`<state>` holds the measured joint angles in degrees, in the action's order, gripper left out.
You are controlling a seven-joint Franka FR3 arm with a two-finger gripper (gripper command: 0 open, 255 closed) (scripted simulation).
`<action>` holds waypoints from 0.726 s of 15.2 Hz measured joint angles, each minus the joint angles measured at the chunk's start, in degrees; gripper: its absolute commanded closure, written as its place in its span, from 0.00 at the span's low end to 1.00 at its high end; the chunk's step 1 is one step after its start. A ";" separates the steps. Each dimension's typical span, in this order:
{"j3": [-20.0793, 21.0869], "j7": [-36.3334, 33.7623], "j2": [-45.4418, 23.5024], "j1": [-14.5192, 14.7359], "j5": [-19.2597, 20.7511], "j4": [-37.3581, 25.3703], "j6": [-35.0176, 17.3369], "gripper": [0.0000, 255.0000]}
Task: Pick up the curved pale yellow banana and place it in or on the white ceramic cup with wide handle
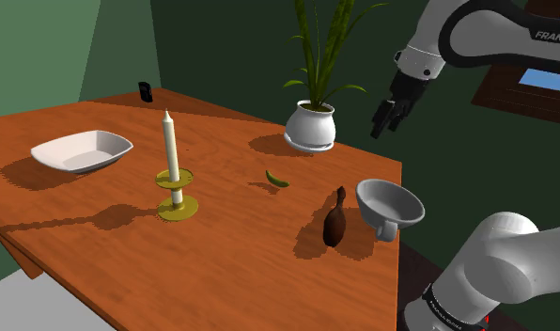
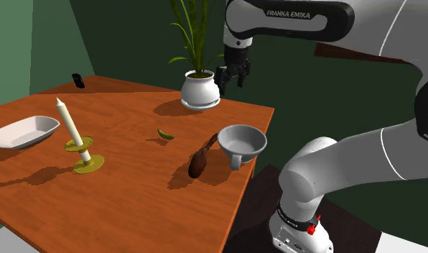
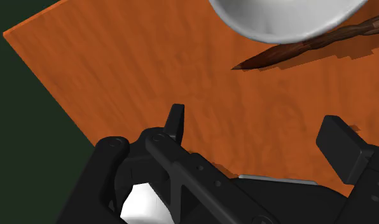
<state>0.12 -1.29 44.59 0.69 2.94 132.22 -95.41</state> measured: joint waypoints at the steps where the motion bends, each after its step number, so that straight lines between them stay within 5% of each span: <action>1: 0.00 0.00 0.00 0.00 0.00 0.00 0.00 0.00; 11: 2.19 1.48 -10.90 4.22 -3.45 3.44 -15.99 0.00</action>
<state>2.31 0.19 33.69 4.90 -0.50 135.66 -111.40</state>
